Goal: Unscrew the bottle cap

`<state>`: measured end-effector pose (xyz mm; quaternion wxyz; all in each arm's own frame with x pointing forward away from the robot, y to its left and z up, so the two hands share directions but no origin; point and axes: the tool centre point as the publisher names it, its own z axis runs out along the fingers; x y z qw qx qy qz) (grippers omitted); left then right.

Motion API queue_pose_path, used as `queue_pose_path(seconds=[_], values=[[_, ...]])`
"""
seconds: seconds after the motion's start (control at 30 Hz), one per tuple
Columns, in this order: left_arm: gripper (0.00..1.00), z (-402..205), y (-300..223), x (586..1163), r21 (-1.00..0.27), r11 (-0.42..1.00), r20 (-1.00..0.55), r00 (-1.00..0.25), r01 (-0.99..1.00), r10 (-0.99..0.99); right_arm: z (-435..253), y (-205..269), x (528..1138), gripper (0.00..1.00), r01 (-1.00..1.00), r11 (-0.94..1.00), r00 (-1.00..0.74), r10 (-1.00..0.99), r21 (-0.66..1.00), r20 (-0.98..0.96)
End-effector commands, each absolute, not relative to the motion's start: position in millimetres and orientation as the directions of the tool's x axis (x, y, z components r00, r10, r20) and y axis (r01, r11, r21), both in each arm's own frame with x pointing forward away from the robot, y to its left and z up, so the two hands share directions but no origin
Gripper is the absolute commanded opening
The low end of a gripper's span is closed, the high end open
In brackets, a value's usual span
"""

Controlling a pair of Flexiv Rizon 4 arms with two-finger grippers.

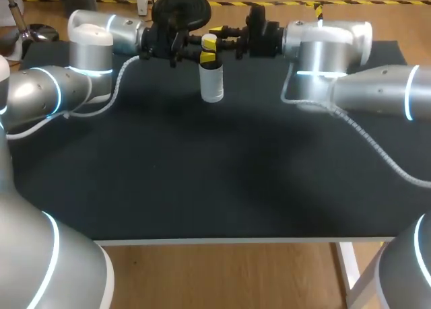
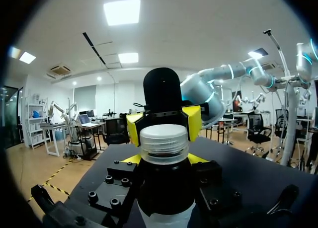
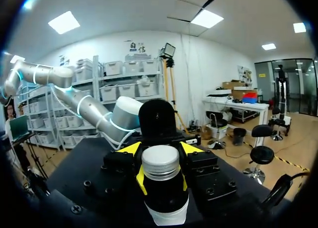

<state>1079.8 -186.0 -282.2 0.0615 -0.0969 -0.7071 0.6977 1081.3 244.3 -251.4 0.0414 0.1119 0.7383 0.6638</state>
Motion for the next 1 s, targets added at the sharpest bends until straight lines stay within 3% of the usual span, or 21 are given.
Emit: queue_pose_path(seconds=[0.03, 0.3, 0.77, 1.0], values=[[0.00, -282.3, -186.9, 1087.6, -0.999, 0.007, -0.047, -0.972, 0.050, 0.231, -254.3, 246.3, 1084.3, 0.00, 0.083, 0.088, -0.970, -0.222, 0.993, 0.101], [0.00, -282.3, -186.9, 1087.6, -0.999, 0.007, -0.047, -0.972, 0.050, 0.231, -255.5, 249.1, 1080.8, 0.00, 0.041, 0.053, -0.916, -0.397, 0.998, 0.058], [0.00, -282.3, -186.9, 1087.6, -0.999, 0.007, -0.047, -0.972, 0.050, 0.231, -254.8, 249.4, 1077.0, 0.00, 0.049, 0.162, -0.710, -0.689, 0.986, 0.148], [0.00, -282.3, -186.9, 1087.6, -0.999, 0.007, -0.047, -0.972, 0.050, 0.231, -246.1, 242.9, 1072.3, 0.00, 0.052, 0.081, -0.597, -0.797, 0.995, 0.096]])
